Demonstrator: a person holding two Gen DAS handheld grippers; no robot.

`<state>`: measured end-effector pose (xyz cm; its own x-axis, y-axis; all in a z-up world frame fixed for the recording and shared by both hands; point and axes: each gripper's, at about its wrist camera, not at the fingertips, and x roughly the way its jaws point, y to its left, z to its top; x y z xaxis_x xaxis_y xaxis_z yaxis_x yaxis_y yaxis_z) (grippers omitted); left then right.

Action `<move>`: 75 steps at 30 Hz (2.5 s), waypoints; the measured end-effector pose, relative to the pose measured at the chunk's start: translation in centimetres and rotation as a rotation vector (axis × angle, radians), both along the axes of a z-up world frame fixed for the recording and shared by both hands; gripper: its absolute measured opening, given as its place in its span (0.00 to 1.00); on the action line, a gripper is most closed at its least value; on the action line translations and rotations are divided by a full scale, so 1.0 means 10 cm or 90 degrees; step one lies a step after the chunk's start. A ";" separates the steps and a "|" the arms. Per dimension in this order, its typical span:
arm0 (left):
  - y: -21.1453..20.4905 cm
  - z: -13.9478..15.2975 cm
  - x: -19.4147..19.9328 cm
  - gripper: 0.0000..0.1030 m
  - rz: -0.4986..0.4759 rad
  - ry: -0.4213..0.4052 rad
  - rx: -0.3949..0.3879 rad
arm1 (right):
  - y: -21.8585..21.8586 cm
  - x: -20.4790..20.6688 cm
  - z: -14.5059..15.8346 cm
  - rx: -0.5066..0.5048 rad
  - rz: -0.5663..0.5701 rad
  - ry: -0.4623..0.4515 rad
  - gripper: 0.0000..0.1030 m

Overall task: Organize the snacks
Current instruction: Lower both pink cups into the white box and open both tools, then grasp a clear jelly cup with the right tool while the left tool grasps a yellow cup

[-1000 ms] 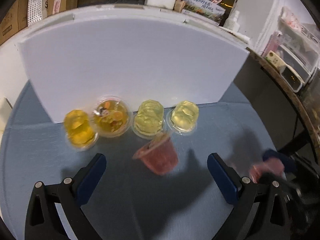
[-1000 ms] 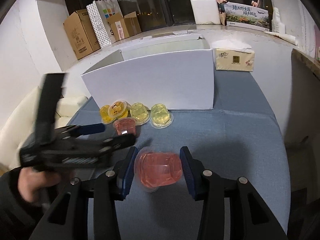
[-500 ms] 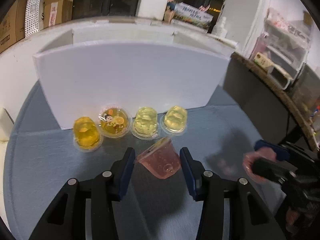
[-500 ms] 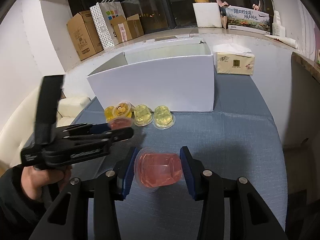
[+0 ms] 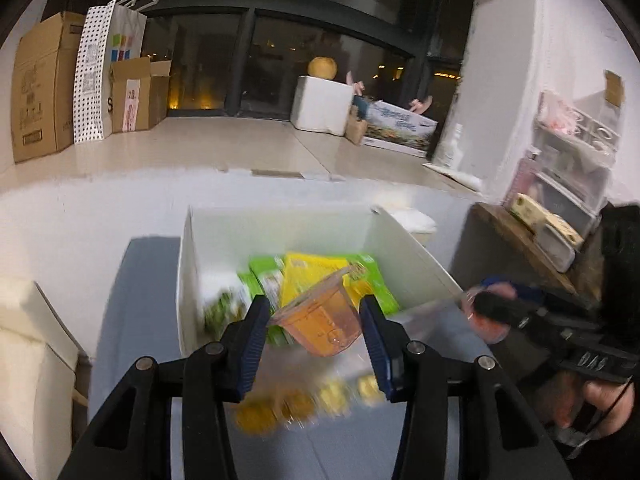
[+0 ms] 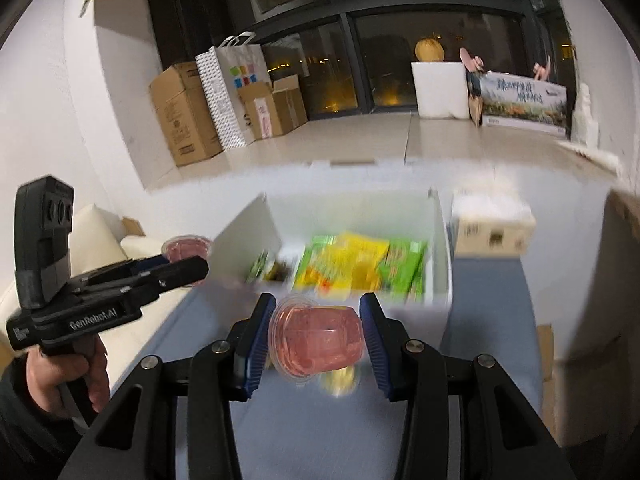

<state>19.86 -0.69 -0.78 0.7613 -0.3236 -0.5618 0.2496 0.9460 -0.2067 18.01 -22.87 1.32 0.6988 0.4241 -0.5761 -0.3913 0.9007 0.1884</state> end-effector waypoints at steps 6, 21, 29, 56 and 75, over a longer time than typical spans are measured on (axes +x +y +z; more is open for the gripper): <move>0.01 -0.20 0.62 0.57 0.024 0.048 0.039 | 0.01 0.71 0.03 -0.015 -0.035 0.051 0.46; 0.08 -0.29 0.40 1.00 0.029 0.057 0.068 | -0.19 0.50 0.02 0.024 -0.061 0.012 1.00; 0.13 -0.44 -0.25 1.00 0.012 0.064 0.040 | -0.09 -0.22 -0.25 0.039 -0.026 0.015 1.00; 0.34 -1.31 -0.79 1.00 0.049 0.163 -0.010 | 0.32 0.09 -1.42 -0.076 0.030 0.138 0.34; 0.15 -1.52 0.01 0.75 0.082 0.164 0.137 | 0.23 -0.62 -1.11 -0.013 0.042 0.097 0.34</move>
<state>19.95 0.83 -15.95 0.6127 -0.0874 -0.7855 0.0915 0.9950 -0.0394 11.83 -20.59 -9.80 0.5741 0.4537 -0.6816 -0.4181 0.8782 0.2323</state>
